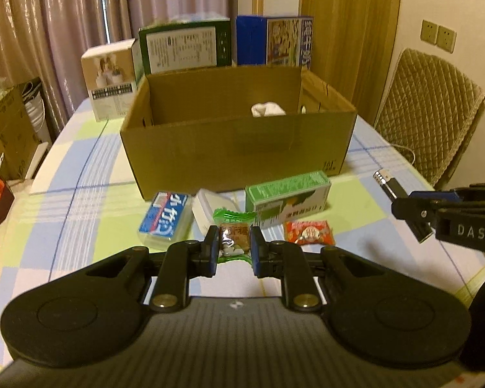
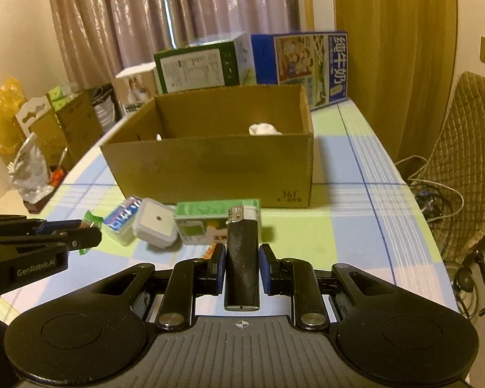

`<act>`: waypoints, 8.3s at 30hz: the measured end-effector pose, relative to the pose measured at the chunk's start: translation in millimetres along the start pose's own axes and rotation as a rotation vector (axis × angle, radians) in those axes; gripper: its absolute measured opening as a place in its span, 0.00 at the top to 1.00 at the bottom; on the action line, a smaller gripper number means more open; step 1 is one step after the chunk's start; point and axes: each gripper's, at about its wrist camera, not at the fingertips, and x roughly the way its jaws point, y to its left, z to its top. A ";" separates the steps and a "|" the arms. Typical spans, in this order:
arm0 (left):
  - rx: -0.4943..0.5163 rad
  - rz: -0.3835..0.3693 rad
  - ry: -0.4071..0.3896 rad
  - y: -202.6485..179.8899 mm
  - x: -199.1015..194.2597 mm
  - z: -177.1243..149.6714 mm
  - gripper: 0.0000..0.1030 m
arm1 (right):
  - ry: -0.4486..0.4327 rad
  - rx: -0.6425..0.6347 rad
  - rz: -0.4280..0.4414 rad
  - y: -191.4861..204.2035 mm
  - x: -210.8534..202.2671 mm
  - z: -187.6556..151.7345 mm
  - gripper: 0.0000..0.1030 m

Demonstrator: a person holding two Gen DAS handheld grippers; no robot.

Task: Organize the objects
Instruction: 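Lift the candy toward the box with the left tool while the right tool carries the lighter, then open the left tool to drop the candy while the right tool releases the lighter, then pull both tools back from the box toward the remaining items, then grasp the blue toothpick case with the left tool while the right tool grasps the red candy packet, then carry the toothpick case over the box with the left tool while the right tool carries the packet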

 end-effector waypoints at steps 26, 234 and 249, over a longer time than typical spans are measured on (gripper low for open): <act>0.017 -0.038 -0.020 59.5 69.1 168.1 0.85 | -0.027 -0.011 0.073 -8.9 77.6 176.3 0.82; 0.050 -0.030 0.193 35.0 45.5 -35.1 0.50 | 0.144 -0.138 0.069 16.8 49.8 -36.2 0.76; 0.015 -0.023 0.142 16.9 -16.1 -27.0 0.50 | 0.082 -0.095 0.066 16.6 -3.0 -29.3 0.76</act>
